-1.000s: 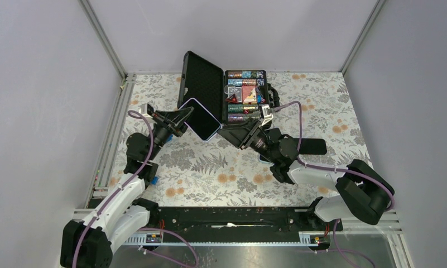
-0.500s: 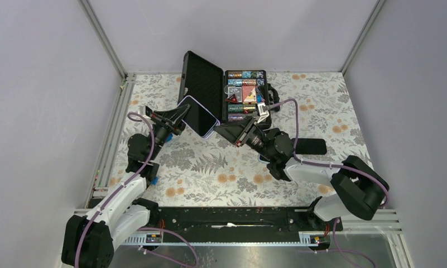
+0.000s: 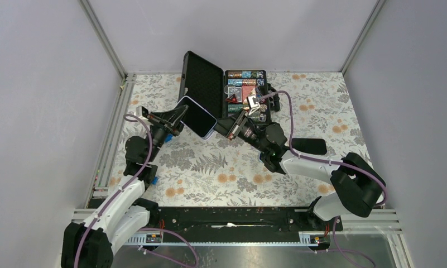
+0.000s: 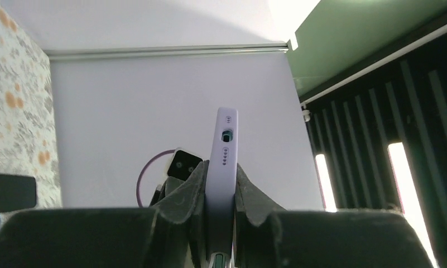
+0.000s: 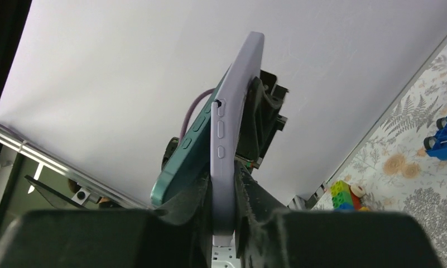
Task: Take the phone out of the phone case
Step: Remove the phone case from the phone.
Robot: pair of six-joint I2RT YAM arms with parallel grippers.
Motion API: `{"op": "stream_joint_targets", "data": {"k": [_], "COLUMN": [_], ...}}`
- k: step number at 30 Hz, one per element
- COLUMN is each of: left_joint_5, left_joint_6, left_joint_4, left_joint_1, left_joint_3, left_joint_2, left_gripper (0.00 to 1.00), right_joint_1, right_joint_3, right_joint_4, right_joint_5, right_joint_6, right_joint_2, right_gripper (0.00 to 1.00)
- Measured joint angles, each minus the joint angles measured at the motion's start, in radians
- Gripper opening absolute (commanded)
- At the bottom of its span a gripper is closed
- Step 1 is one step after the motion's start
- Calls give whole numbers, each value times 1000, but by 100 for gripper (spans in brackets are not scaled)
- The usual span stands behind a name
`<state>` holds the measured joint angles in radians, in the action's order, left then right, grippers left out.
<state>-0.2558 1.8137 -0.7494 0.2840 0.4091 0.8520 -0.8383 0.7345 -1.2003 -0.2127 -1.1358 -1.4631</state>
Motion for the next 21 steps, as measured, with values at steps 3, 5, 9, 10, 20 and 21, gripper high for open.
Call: {"op": "stream_joint_targets", "data": {"k": [3, 5, 9, 10, 20, 21], "left_joint_5": [5, 4, -29, -36, 13, 34], "left_joint_6": [-69, -118, -253, -296, -735, -777], "left_joint_4": [25, 67, 208, 251, 684, 726], "left_joint_1": [0, 0, 13, 15, 22, 22], "left_joint_3": [12, 34, 114, 132, 161, 161], "left_joint_2": [-30, -35, -41, -44, -60, -72], "left_gripper": [17, 40, 76, 81, 99, 99], "right_joint_1": [0, 0, 0, 0, 5, 7], "right_joint_3": [1, 1, -14, -17, -15, -15], "right_joint_4": [13, 14, 87, 124, 518, 552], "right_joint_5": [-8, -7, 3, 2, 32, 39], "right_joint_6": [-56, -79, -114, -118, -115, -115], "right_joint_2": [-1, -1, 11, 22, 153, 153], "right_gripper": [0, 0, 0, 0, 0, 0]}}
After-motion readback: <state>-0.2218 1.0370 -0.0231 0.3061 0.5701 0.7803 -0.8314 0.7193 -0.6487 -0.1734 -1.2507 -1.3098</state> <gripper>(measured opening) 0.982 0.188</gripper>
